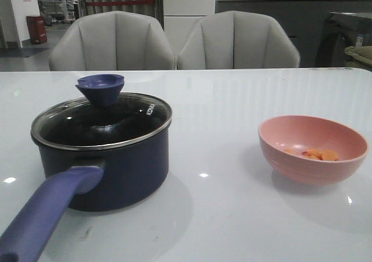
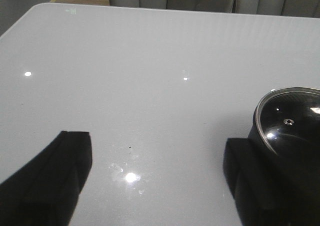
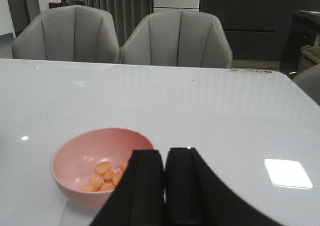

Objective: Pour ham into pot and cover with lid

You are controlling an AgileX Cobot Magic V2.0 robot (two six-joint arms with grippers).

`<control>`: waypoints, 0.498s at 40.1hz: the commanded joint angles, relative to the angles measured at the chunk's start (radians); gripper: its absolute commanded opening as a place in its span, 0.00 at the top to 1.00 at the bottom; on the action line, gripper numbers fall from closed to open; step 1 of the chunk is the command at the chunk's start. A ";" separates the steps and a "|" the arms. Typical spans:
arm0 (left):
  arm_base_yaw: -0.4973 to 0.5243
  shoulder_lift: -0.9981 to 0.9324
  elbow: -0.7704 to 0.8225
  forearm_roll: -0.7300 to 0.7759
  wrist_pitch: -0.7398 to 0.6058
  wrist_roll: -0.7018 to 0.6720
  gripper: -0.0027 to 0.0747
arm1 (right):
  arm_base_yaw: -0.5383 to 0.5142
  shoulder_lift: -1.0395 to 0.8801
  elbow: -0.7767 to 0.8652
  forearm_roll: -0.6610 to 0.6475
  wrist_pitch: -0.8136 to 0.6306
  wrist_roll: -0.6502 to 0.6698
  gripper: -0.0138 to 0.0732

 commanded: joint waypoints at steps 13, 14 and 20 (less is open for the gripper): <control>0.000 0.144 -0.196 -0.013 0.154 -0.005 0.20 | -0.004 -0.020 0.010 -0.012 -0.085 -0.004 0.66; 0.000 0.163 -0.223 -0.013 0.175 -0.002 0.20 | -0.004 -0.020 0.010 -0.012 -0.085 -0.004 0.66; 0.000 0.297 -0.395 -0.023 0.332 0.013 0.20 | -0.004 -0.020 0.010 -0.012 -0.085 -0.004 0.66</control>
